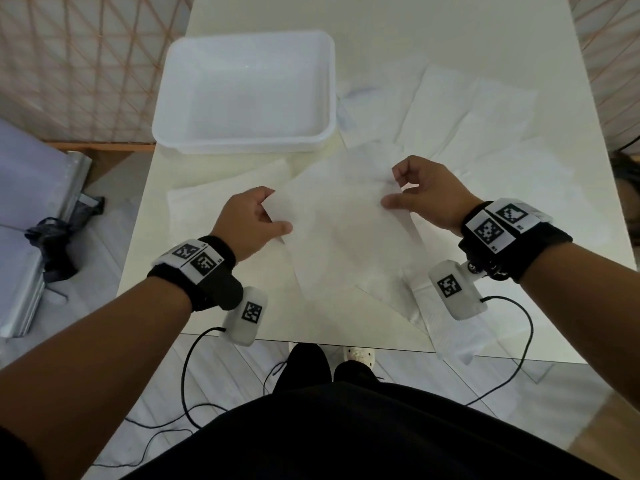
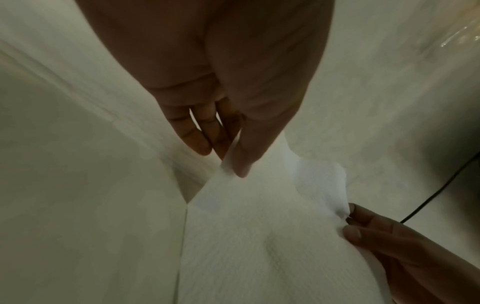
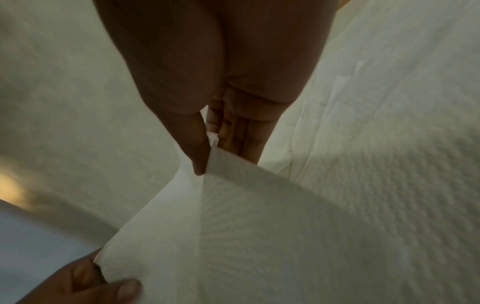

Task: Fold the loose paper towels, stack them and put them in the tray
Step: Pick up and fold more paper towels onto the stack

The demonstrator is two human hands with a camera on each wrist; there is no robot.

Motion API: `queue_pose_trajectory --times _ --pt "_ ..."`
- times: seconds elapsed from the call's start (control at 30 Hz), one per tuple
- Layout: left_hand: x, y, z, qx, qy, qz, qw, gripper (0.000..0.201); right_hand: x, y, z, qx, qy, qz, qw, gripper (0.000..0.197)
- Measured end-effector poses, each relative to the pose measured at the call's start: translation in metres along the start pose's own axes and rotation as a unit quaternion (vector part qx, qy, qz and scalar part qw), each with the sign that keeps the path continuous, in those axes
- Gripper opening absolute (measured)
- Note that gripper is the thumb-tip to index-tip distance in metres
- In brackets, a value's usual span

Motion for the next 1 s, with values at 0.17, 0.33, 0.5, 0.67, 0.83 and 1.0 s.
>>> queue_pose_trajectory --times 0.17,0.33,0.5,0.67,0.83,1.0 --pt "-0.006 -0.006 -0.003 0.038 -0.023 -0.027 0.999 0.028 -0.005 0.002 -0.001 -0.006 0.032 -0.009 0.999 0.027" --pt "-0.015 -0.016 -0.013 0.071 -0.049 -0.047 0.995 0.018 -0.005 0.002 0.001 -0.016 0.026 -0.007 1.0 0.013" --pt "-0.017 -0.024 -0.02 0.116 -0.024 -0.042 0.992 0.017 -0.009 0.002 0.002 -0.027 0.034 -0.023 0.999 0.022" --pt "-0.012 -0.022 -0.033 0.177 -0.074 0.067 0.979 0.022 -0.016 0.0 -0.002 -0.002 -0.012 -0.041 0.999 0.047" --pt "0.003 -0.015 -0.03 0.132 -0.143 0.192 0.962 0.039 -0.017 -0.001 0.001 0.0 -0.018 -0.039 0.999 0.051" --pt "0.014 -0.026 -0.028 0.111 -0.018 0.066 0.991 0.031 -0.016 0.004 0.012 -0.02 -0.033 -0.016 0.999 0.044"
Point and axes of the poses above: each hand's wrist, its own y-axis away from the middle knuckle, its own x-axis out of the palm, z = x × y, the point moved 3 cm from there along -y, towards the middle knuckle, and after that the axes turned 3 degrees about -z, right-handed, at the moved point
